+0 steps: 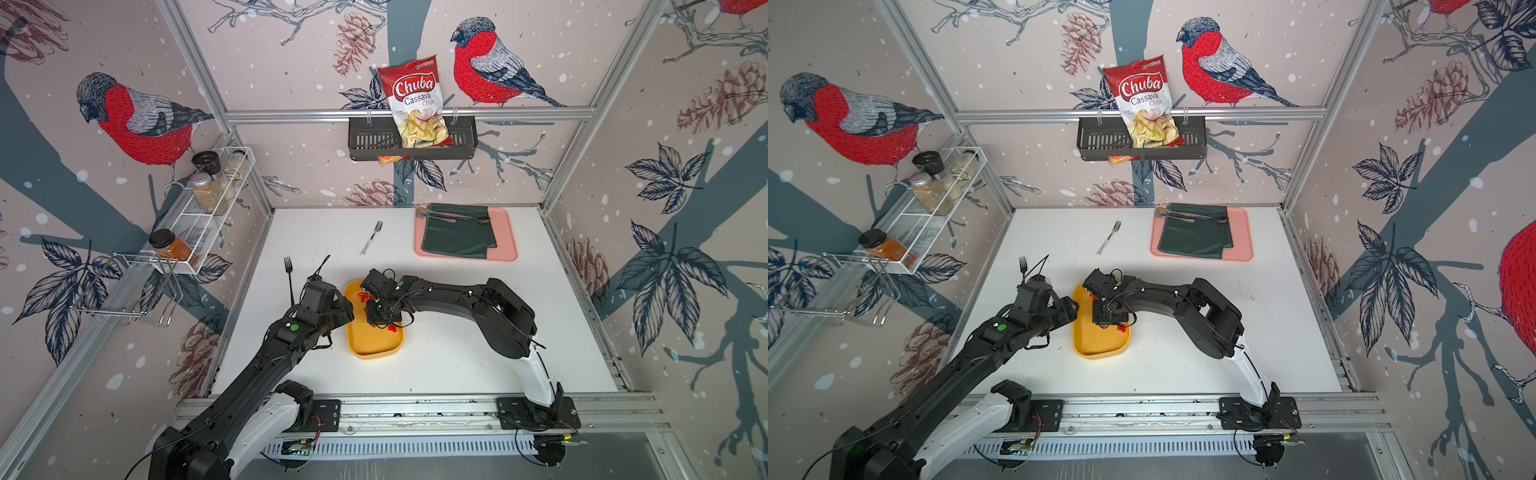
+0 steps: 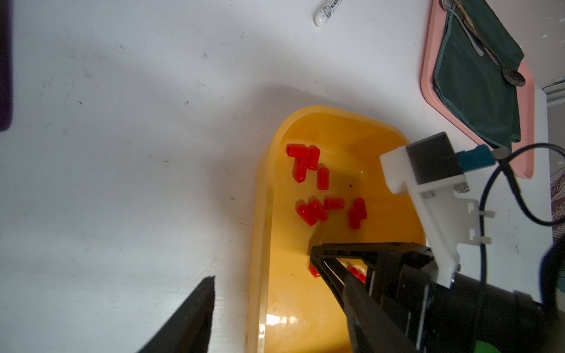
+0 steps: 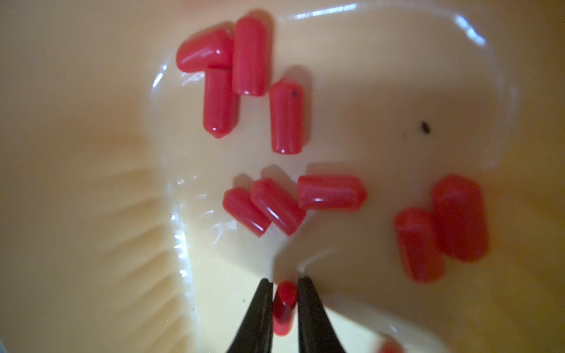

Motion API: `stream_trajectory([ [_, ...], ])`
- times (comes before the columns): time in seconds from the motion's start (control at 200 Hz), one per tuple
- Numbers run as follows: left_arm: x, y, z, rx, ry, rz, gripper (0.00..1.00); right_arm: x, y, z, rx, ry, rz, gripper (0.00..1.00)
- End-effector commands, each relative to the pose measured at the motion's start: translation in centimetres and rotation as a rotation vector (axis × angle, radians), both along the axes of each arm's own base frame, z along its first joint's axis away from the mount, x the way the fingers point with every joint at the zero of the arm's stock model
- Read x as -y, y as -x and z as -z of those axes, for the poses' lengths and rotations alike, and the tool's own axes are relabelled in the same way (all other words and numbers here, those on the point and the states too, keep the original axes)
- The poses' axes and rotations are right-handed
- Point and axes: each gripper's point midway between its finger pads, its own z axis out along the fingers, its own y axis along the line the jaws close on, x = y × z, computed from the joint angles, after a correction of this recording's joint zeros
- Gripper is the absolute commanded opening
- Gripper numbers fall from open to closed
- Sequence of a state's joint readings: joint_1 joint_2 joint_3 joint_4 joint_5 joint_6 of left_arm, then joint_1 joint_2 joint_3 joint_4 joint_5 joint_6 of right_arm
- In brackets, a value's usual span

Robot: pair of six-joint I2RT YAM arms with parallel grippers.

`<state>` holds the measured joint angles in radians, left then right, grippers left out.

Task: Take the screw protection sleeves out of the storage box
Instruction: Pick up the screw protection sleeve from the storage box, then move the storage box to the center of the board.

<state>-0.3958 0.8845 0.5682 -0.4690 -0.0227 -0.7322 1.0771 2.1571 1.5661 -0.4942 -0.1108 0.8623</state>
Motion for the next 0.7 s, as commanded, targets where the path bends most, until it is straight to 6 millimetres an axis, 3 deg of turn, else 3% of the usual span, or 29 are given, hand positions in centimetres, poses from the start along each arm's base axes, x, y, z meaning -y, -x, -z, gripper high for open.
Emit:
stream_trajectory([
  [0.0,0.3,-0.5,0.2,0.018,0.002,0.009,0.67,1.1,0.2,0.4,-0.001,0.039,0.007,0.13],
  [0.13,0.3,-0.5,0.9,0.007,0.003,0.009,0.66,1.1,-0.2,-1.3,0.025,0.002,0.017,0.1],
  [0.22,0.4,-0.6,1.2,0.016,0.006,0.007,0.66,1.6,-1.0,-3.7,0.058,-0.034,0.033,0.08],
  [0.355,1.1,-0.9,2.0,0.017,0.022,0.019,0.66,4.3,-2.6,-8.0,0.119,-0.075,0.072,0.07],
  [0.42,1.8,-1.1,2.4,0.022,0.02,0.035,0.66,6.7,-3.6,-9.4,0.149,-0.062,0.092,0.07],
  [0.495,2.6,-1.6,3.1,0.02,0.018,0.051,0.65,11.0,-5.1,-9.5,0.182,0.016,0.122,0.08],
  [0.695,5.9,-3.3,3.8,0.036,-0.028,0.152,0.64,23.9,-7.6,-5.9,0.187,0.281,0.246,0.09],
])
